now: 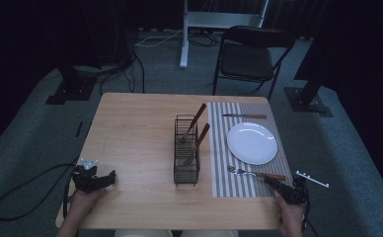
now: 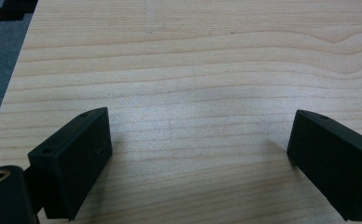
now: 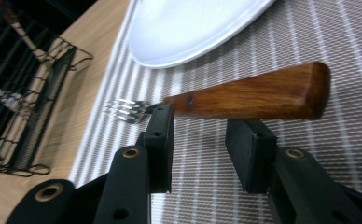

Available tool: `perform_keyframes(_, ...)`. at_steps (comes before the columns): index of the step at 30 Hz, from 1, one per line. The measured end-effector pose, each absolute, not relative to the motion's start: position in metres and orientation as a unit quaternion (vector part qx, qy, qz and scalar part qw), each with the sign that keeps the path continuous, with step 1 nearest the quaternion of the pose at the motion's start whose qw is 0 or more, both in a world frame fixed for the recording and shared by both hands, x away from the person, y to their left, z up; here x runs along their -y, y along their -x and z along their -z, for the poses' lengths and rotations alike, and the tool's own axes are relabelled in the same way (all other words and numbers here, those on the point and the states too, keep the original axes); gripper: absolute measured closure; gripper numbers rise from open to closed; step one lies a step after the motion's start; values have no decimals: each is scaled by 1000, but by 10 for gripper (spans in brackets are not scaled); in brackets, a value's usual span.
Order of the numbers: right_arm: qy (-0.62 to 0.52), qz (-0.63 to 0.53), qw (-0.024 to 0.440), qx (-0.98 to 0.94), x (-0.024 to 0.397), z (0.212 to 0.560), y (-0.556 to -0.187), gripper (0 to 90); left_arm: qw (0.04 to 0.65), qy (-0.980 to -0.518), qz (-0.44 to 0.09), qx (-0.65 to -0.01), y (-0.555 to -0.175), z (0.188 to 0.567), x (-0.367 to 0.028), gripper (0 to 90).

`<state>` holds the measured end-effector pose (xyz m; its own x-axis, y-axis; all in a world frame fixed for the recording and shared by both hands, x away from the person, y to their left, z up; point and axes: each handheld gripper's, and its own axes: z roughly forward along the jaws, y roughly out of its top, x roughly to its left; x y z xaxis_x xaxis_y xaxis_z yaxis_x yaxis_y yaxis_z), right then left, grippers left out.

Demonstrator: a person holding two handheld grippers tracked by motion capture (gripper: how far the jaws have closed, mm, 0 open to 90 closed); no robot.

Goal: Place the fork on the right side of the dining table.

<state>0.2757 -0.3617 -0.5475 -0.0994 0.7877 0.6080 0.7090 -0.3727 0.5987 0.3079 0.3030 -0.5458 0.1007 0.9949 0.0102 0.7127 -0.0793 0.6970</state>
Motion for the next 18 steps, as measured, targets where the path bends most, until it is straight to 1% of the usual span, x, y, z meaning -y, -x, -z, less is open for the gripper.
perform_keyframes(7, -678, -475, 52, -558, 364, 549, -277, 578, 276, -688, -256, -620, -308, 546, -303, 69)
perform_keyframes(9, -678, -465, 66, -565, 363, 547, -276, 542, 276, -688, -256, -620, -308, 546, -303, 69)
perform_keyframes(12, -678, -448, 86, -576, 359, 546, -276, 437, 276, -688, -256, -620, -308, 546, -303, 69)
perform_keyframes(15, -675, -434, 111, -586, 354, 546, -274, 368, 276, -688, -255, -620, -308, 546, -303, 69)
perform_keyframes(16, -669, -430, 118, -594, 352, 546, -273, 325, 276, -688, -256, -620, -308, 546, -303, 69)
perform_keyframes(17, -669, -430, 118, -594, 352, 546, -273, 325, 276, -688, -256, -620, -308, 546, -303, 69)
perform_keyframes(18, -661, -414, 141, -610, 347, 545, -271, 290, 276, -689, -256, -620, -308, 546, -303, 69)
